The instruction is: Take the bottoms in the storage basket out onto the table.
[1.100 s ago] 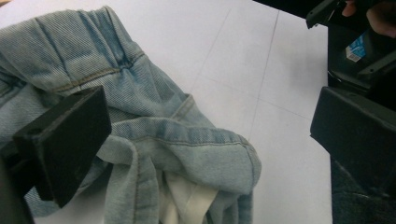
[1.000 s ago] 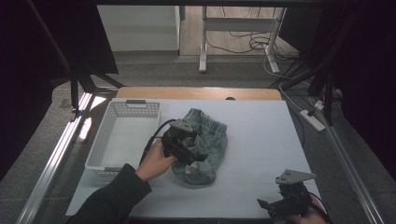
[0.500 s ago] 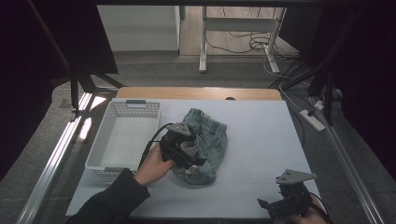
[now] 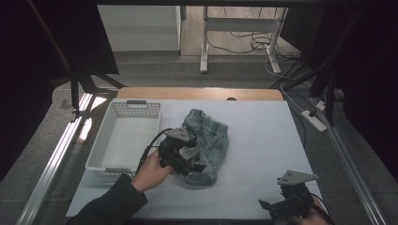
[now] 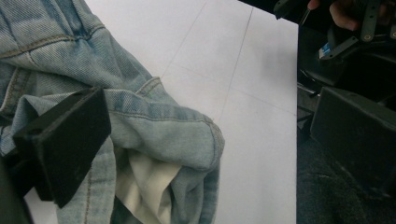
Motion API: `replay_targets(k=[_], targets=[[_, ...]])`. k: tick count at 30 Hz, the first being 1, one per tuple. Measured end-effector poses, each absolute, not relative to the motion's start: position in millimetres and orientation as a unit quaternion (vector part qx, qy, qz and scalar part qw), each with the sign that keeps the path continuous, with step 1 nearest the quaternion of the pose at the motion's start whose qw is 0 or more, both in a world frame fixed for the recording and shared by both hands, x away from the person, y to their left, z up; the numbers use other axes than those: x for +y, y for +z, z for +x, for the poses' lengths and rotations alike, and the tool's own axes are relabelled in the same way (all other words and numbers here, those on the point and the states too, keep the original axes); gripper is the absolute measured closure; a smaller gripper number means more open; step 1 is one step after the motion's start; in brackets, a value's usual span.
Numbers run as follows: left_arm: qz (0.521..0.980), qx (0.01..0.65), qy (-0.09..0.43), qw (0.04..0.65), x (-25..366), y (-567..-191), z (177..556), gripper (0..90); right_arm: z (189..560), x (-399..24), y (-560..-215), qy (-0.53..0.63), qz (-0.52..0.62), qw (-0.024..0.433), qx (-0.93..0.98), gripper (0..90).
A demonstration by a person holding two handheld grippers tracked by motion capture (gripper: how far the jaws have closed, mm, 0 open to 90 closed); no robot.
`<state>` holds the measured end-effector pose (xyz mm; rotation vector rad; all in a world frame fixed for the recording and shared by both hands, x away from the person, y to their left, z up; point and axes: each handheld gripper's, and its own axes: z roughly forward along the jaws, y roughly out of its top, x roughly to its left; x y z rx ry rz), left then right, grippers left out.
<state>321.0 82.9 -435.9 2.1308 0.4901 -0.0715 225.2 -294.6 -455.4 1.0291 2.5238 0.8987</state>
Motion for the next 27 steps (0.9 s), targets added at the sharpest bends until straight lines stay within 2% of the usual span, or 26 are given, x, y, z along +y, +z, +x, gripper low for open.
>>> replay_targets(k=[11,27], targets=[[0.865,0.196,-0.019,0.461,86,-436,309,0.0,226,-294,-455,0.310,0.354,0.137,0.872,0.1],[0.865,0.206,-0.038,0.456,91,-447,294,0.0,226,-294,-455,0.310,0.355,0.135,0.871,0.1]])
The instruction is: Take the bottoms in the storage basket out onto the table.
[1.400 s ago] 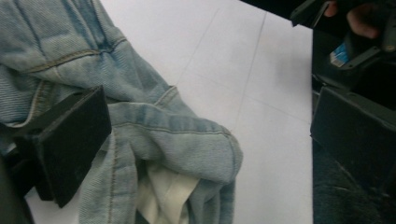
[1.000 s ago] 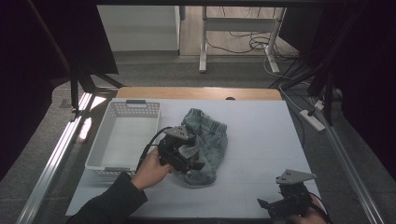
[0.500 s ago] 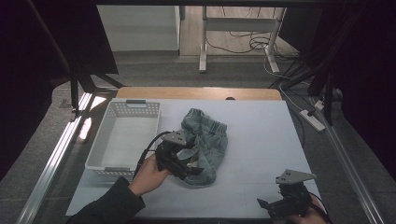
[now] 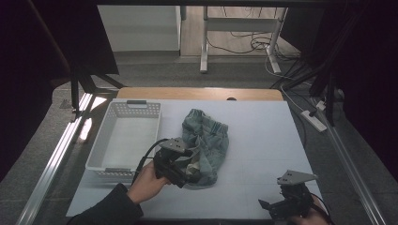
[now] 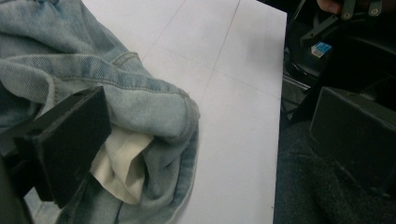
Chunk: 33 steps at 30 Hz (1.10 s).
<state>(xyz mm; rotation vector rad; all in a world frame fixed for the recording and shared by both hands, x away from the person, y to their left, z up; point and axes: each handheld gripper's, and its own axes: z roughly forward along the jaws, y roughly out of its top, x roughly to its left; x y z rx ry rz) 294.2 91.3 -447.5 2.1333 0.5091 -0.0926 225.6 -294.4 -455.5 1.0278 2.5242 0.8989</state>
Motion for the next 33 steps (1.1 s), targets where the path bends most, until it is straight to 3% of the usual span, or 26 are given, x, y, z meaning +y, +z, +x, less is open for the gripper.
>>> replay_targets(k=[33], targets=[[0.854,0.250,-0.002,0.457,128,-448,272,0.0,225,-294,-455,0.310,0.355,0.137,0.871,0.1]])
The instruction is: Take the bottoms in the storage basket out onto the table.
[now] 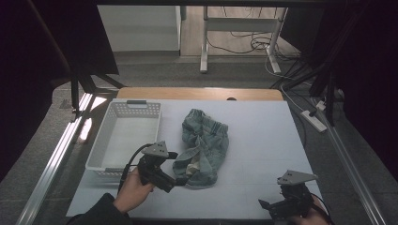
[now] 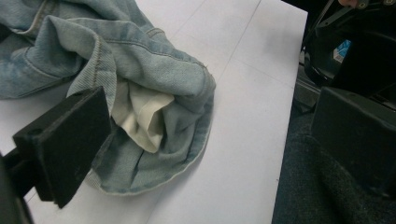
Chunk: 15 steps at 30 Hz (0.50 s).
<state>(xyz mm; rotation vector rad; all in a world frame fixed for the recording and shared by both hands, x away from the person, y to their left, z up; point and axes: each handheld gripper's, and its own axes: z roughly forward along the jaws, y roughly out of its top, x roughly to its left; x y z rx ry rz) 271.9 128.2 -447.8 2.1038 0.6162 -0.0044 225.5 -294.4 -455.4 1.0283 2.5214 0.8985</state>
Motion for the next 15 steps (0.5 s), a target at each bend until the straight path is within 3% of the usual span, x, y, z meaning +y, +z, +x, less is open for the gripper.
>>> replay_targets(k=[15], targets=[[0.850,0.264,-0.001,0.455,142,-450,264,0.0,226,-294,-455,0.310,0.356,0.137,0.871,0.1]])
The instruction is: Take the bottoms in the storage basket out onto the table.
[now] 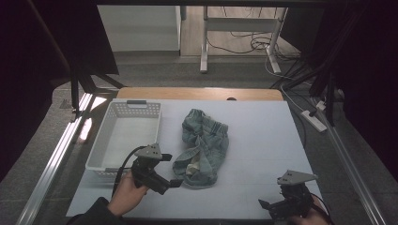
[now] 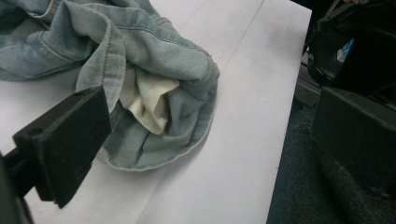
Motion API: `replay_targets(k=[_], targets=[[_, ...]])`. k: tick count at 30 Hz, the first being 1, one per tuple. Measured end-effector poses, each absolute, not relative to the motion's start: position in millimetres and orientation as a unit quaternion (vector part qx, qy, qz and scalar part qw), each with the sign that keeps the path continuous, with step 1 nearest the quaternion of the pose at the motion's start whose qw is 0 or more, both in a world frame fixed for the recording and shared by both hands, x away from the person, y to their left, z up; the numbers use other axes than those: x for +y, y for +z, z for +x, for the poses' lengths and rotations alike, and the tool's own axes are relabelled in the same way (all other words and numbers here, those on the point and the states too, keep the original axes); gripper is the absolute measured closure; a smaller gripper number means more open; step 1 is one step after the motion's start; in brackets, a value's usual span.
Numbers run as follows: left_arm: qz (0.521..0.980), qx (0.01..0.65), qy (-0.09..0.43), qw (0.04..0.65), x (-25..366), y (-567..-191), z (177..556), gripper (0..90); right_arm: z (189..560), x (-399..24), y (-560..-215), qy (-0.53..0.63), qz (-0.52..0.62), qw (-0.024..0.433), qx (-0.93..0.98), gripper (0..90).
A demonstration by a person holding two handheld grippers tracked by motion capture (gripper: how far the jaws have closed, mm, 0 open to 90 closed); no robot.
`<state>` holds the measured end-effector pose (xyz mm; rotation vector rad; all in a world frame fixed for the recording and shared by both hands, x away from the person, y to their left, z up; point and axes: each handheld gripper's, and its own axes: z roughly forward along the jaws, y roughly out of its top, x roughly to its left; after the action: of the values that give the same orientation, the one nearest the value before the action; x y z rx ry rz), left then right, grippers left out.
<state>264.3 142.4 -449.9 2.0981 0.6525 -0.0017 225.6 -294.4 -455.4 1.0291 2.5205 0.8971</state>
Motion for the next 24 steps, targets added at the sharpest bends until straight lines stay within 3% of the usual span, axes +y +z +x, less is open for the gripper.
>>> replay_targets(k=[24], targets=[[0.841,0.294,0.006,0.455,167,-453,252,0.0,226,-294,-455,0.309,0.356,0.138,0.871,0.1]])
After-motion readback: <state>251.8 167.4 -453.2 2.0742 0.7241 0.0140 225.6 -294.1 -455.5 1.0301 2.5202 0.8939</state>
